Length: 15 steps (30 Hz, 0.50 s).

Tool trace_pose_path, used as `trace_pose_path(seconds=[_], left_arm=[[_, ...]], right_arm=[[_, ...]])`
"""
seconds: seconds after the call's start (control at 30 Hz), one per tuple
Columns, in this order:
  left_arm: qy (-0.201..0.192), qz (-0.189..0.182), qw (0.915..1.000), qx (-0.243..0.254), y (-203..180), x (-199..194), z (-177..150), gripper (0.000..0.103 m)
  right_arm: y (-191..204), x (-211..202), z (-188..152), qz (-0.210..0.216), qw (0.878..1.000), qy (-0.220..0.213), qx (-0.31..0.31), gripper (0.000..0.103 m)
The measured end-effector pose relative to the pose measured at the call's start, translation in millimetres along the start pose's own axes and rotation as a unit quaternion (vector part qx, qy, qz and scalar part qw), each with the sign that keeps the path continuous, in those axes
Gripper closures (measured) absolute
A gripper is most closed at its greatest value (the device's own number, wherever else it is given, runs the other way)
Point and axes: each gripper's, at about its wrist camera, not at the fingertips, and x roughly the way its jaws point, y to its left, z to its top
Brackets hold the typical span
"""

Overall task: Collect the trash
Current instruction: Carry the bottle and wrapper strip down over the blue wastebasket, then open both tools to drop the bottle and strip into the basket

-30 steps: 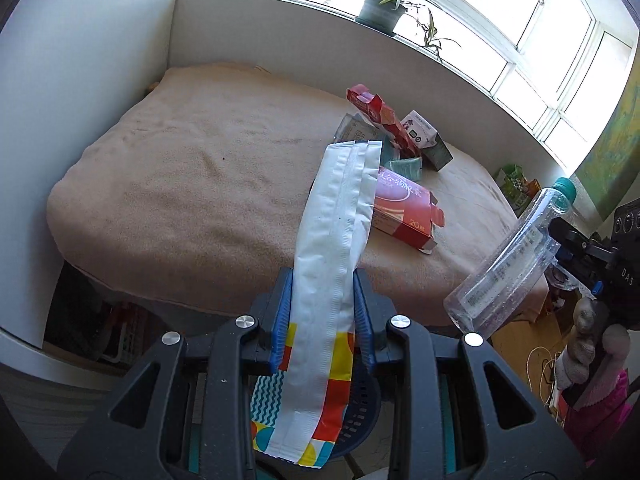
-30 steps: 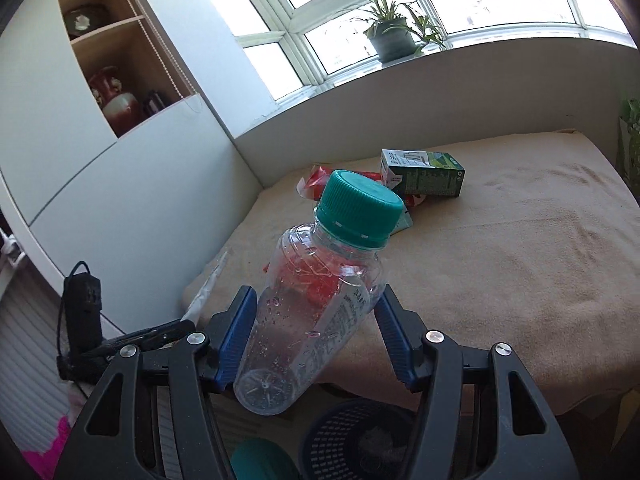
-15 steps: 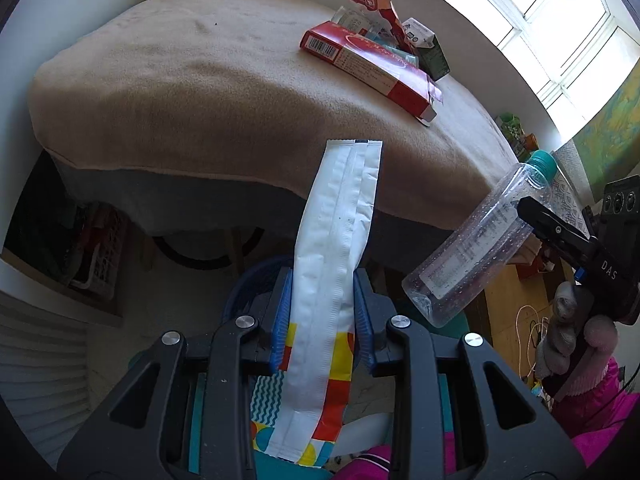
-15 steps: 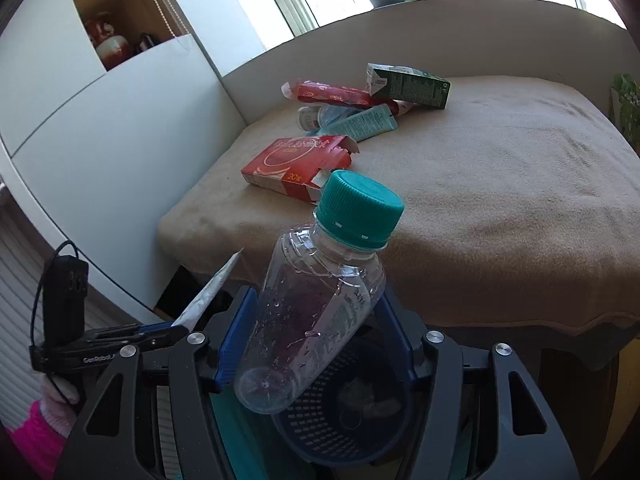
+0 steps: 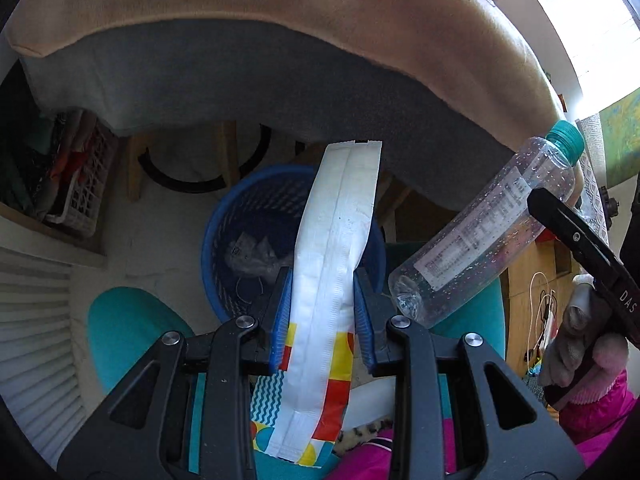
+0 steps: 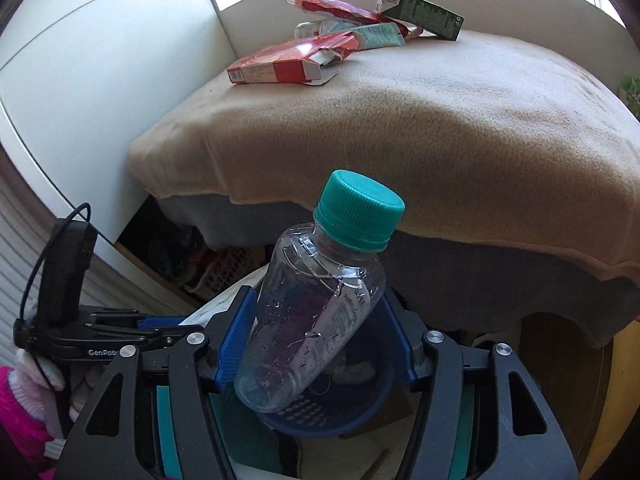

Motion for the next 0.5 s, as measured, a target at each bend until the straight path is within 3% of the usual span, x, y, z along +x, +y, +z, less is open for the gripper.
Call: trace_pose_path(seconds=[0.5], left_arm=[[0.042,0.019,0.9989,-0.011,3.0,38.7,4.3,0.074]], right_arm=[[3.3,43.6,-20.4,-0.021,0.998,0.051,-0.020,0.043]])
